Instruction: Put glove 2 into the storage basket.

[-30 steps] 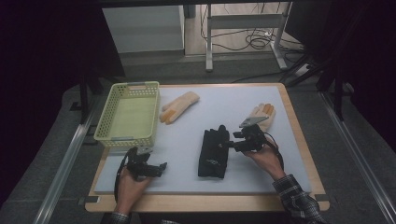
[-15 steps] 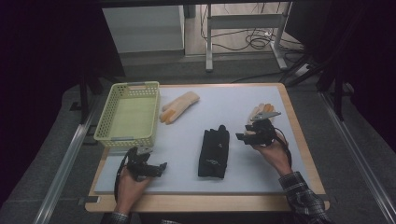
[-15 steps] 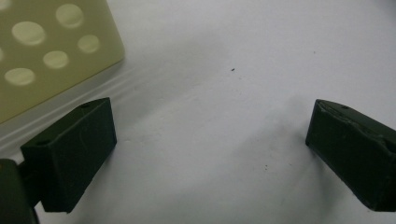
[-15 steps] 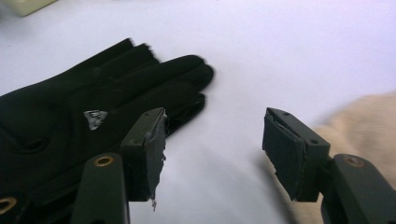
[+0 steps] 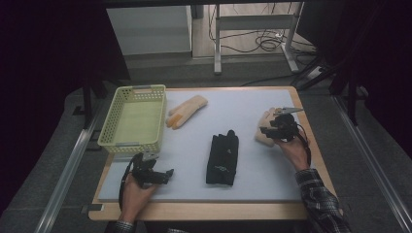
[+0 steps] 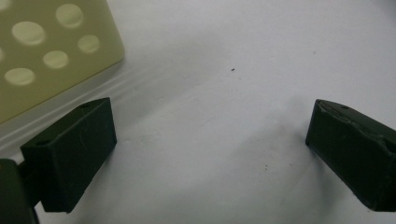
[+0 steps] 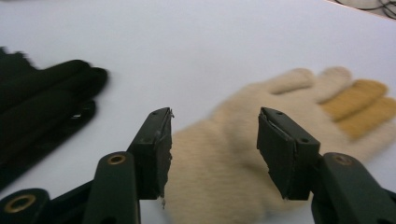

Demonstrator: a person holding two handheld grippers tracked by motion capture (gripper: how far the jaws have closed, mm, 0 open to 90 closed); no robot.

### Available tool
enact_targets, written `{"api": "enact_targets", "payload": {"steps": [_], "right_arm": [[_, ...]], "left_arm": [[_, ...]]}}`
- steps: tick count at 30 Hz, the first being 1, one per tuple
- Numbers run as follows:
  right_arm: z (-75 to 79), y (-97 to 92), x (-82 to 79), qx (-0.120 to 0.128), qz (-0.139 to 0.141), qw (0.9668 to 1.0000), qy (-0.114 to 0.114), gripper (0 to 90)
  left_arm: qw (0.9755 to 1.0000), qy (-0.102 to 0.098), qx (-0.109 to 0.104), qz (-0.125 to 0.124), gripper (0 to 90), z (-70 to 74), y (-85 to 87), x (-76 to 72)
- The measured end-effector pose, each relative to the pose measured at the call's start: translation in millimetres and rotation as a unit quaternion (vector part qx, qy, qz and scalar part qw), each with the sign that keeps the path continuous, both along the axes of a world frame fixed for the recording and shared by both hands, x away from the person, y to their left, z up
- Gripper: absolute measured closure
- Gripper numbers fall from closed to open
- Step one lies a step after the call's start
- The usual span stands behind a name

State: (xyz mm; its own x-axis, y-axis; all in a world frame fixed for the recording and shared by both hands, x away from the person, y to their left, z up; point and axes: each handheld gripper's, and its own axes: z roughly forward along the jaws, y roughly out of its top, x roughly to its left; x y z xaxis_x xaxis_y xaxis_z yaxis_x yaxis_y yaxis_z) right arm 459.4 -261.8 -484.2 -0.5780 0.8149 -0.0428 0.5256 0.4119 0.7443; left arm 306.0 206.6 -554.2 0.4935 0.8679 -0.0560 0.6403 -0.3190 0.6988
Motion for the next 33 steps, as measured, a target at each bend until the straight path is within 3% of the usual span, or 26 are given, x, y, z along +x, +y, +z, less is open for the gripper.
{"api": "enact_targets", "payload": {"steps": [8,12,15,17,20,24,26,29,33], "right_arm": [[-5.6,-5.5,7.4,0.006,-0.015,0.9998,0.007,48.9],[-4.9,7.0,-7.1,0.014,0.02,0.9997,0.01,50.2],[-4.7,20.7,-27.1,0.015,0.056,0.9983,0.011,50.8],[-4.3,26.0,-38.2,0.017,0.071,0.9972,0.013,56.8],[-9.1,33.8,-60.0,0.034,0.112,0.9923,0.04,71.3],[-26.5,48.7,-95.1,0.042,0.172,0.9818,0.069,85.5],[-33.4,55.6,-106.2,0.051,0.189,0.9774,0.079,88.1],[-42.7,68.5,-118.6,0.042,0.214,0.9721,0.087,88.4],[-46.2,81.3,-123.1,0.04,0.225,0.9705,0.078,88.4]], "left_arm": [[1.0,0.0,0.0,0.0,2.1,0.0,0.0,0.0],[1.0,0.0,0.001,0.0,2.1,0.1,0.0,0.0],[1.0,0.001,0.001,0.0,2.1,0.1,-0.1,-0.1],[1.0,0.001,0.001,0.0,2.1,0.2,0.0,0.0],[1.0,0.001,0.001,0.0,2.1,0.1,-0.1,0.0],[1.0,0.001,0.001,0.0,2.1,0.1,-0.1,0.0],[1.0,0.001,0.001,0.0,2.1,0.1,0.0,0.0],[1.0,0.001,0.001,0.0,2.1,0.1,0.0,0.0],[1.0,0.001,0.001,0.0,2.1,0.1,0.0,0.1]]}}
